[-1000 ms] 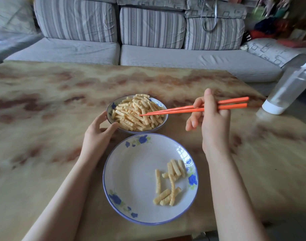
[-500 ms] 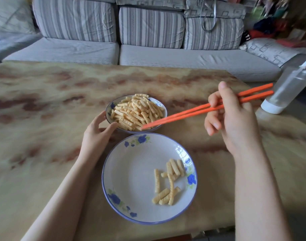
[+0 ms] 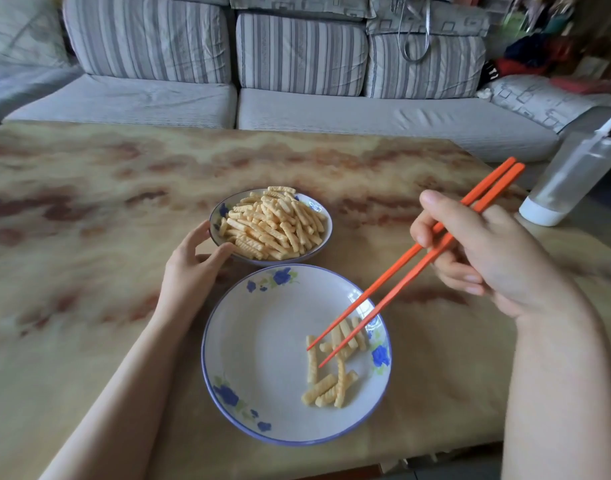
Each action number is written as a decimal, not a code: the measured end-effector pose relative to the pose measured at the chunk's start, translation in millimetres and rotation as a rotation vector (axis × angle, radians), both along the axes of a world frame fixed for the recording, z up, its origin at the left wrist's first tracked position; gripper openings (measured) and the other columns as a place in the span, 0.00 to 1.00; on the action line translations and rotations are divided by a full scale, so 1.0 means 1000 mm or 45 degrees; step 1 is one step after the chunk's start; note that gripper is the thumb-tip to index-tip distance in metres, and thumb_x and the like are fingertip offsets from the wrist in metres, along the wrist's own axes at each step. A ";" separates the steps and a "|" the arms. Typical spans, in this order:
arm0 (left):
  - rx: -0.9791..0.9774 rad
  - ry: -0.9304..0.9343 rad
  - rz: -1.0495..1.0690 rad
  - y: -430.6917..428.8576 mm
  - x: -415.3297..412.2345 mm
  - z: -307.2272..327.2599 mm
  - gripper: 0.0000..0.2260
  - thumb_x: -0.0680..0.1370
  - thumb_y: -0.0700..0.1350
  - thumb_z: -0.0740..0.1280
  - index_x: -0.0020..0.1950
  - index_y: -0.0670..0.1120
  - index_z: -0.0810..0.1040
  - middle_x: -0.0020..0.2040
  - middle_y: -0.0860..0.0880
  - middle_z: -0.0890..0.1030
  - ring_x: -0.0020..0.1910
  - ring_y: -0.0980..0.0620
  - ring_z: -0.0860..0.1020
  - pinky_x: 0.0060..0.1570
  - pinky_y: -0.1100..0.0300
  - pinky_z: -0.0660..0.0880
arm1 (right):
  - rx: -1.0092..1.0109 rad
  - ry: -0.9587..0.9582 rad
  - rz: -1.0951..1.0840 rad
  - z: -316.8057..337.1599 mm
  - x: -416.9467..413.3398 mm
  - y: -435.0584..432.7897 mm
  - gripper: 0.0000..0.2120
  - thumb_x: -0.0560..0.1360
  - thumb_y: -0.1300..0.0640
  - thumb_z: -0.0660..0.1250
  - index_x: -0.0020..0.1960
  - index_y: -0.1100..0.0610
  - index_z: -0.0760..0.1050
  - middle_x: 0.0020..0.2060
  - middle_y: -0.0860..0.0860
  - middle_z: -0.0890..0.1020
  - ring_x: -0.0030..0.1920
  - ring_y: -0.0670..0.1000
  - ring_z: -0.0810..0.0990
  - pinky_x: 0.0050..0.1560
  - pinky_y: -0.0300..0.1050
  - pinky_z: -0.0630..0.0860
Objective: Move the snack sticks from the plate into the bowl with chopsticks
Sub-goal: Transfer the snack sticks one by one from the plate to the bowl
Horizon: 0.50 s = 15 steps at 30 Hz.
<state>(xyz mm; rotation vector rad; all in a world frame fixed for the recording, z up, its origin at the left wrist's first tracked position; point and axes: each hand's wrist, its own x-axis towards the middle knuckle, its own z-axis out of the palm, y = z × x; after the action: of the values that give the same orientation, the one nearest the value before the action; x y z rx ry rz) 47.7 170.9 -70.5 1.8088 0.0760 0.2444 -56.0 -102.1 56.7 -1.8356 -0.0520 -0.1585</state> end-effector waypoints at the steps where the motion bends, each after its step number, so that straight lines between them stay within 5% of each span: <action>1: 0.008 0.000 0.005 0.000 0.000 0.000 0.20 0.77 0.45 0.70 0.69 0.52 0.74 0.44 0.61 0.81 0.34 0.65 0.81 0.44 0.64 0.76 | 0.005 0.019 0.022 -0.001 0.001 0.002 0.21 0.81 0.51 0.57 0.34 0.62 0.69 0.15 0.49 0.59 0.16 0.47 0.54 0.18 0.33 0.53; 5: 0.000 0.008 0.007 0.001 0.001 -0.002 0.20 0.77 0.45 0.71 0.69 0.52 0.75 0.47 0.57 0.83 0.36 0.61 0.83 0.52 0.56 0.79 | 0.055 0.087 0.059 -0.009 0.007 0.010 0.22 0.81 0.50 0.57 0.32 0.60 0.68 0.16 0.49 0.60 0.16 0.47 0.55 0.18 0.33 0.56; 12: -0.006 0.019 0.004 0.003 0.003 -0.004 0.21 0.77 0.46 0.71 0.70 0.52 0.74 0.49 0.57 0.84 0.39 0.55 0.84 0.48 0.59 0.78 | 0.201 -0.026 -0.009 -0.016 0.016 0.012 0.22 0.81 0.52 0.58 0.30 0.58 0.66 0.26 0.54 0.65 0.16 0.46 0.57 0.19 0.35 0.60; 15: -0.012 0.037 -0.003 0.003 0.004 -0.004 0.21 0.77 0.46 0.71 0.70 0.53 0.74 0.50 0.52 0.85 0.41 0.51 0.85 0.52 0.54 0.80 | 0.366 -0.125 -0.084 -0.017 0.021 0.015 0.20 0.82 0.54 0.57 0.32 0.58 0.65 0.27 0.48 0.70 0.17 0.45 0.58 0.19 0.35 0.60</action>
<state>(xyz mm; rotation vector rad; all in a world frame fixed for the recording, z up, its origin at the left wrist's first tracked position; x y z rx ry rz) 51.5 173.9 -74.9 1.8031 0.0954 0.2162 -35.1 -87.1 39.6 -1.5425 -0.0353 -0.2876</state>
